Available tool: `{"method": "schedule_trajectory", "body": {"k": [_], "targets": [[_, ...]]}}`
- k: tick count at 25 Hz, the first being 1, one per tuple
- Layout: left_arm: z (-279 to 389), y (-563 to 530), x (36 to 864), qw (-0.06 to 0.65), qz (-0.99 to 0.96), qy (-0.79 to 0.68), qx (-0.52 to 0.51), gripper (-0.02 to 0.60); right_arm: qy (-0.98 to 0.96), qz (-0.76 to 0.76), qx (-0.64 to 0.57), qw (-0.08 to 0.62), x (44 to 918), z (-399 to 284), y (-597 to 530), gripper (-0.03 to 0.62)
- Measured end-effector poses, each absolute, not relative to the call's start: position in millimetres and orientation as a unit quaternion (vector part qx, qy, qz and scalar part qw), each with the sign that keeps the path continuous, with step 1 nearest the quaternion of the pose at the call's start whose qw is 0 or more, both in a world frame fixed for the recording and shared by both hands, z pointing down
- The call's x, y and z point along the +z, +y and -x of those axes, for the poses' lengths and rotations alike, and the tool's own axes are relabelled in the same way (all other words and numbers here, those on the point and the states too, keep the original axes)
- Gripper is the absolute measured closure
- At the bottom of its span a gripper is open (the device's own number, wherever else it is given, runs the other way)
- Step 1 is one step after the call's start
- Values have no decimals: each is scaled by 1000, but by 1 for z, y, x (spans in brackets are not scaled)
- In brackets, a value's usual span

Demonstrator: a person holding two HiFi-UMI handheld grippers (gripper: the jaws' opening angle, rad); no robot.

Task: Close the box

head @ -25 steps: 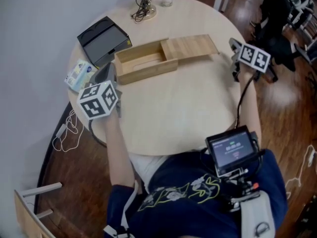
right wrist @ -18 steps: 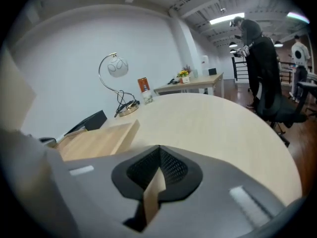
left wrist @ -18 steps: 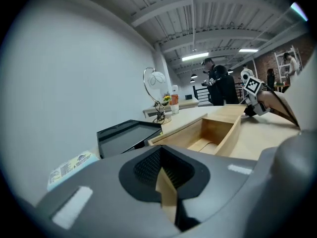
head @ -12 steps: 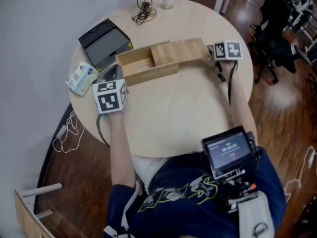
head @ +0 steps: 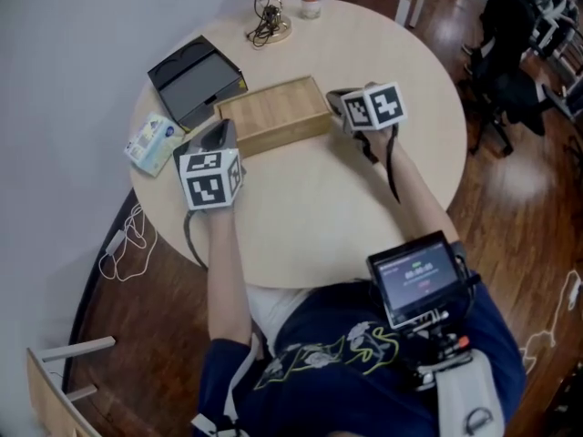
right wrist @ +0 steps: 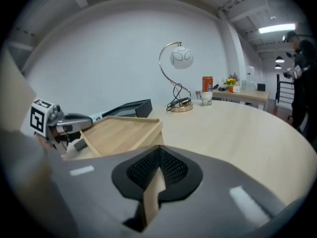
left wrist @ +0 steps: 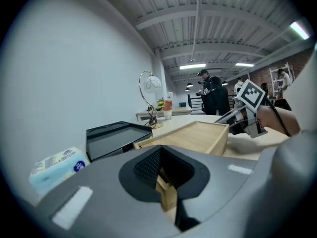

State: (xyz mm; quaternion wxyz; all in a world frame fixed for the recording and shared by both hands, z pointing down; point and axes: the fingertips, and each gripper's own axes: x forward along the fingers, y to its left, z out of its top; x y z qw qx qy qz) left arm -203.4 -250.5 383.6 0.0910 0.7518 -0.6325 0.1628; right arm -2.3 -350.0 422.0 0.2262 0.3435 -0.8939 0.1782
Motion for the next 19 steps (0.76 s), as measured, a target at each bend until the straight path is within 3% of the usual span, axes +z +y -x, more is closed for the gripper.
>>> {"method": "schedule_trajectory", "body": {"k": [5,10,14,19], "targets": [[186,-213,347,9,-758,-639,134,580,-926,-301,171,149,391,-19,-305,600],[89,-160,346,-59,-857,-507,74,580,-982,-151,110,16,360,10,-203,600],[44,-140,390,49,-921,-386,34,579,-991,-94,45,85,404,39,-153,600],[58,-146,406,61,-911,-402,64,580,-986,-123,47,101,411,48,-162,600]]}}
